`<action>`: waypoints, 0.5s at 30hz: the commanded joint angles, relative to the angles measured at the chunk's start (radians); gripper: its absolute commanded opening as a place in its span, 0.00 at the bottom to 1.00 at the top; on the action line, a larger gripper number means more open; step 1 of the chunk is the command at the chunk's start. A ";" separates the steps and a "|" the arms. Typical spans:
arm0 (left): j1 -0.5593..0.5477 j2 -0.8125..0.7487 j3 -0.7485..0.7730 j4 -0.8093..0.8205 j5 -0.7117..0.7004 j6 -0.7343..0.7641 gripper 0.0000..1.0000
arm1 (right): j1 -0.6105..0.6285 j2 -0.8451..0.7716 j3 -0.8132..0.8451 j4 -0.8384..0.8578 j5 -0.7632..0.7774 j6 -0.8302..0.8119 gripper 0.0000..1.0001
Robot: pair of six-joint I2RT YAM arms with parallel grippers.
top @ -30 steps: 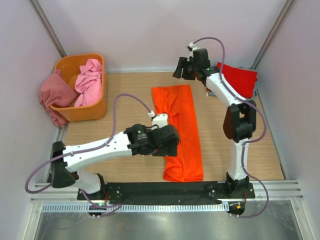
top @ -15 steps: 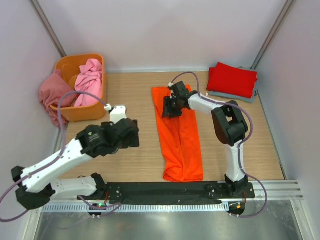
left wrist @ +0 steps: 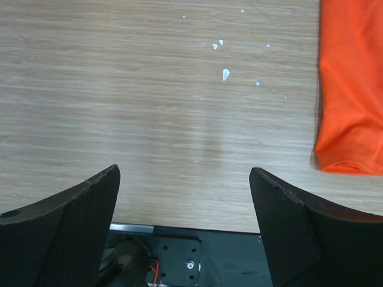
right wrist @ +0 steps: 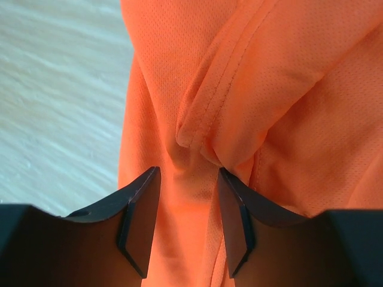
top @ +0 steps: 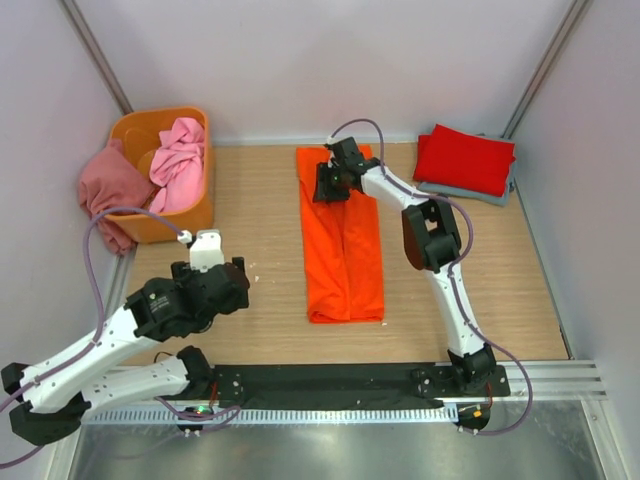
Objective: Fold and stack the t-shirts
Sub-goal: Fold the tshirt
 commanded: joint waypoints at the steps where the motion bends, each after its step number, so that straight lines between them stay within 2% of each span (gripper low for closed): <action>1: 0.004 0.004 0.005 0.061 -0.092 0.032 0.90 | 0.000 0.133 0.142 -0.164 0.035 -0.073 0.50; 3: 0.006 0.010 0.008 0.058 -0.097 0.038 0.91 | 0.000 0.124 0.192 -0.205 0.039 -0.087 0.50; 8: 0.004 0.021 -0.009 0.094 -0.080 0.057 0.91 | 0.011 -0.031 0.103 -0.184 0.061 -0.077 0.55; 10: 0.004 0.026 -0.007 0.094 -0.080 0.057 0.91 | 0.017 -0.090 0.093 -0.184 0.084 -0.072 0.55; 15: 0.006 0.004 -0.009 0.095 -0.083 0.055 0.91 | 0.034 -0.119 0.115 -0.186 0.206 -0.054 0.50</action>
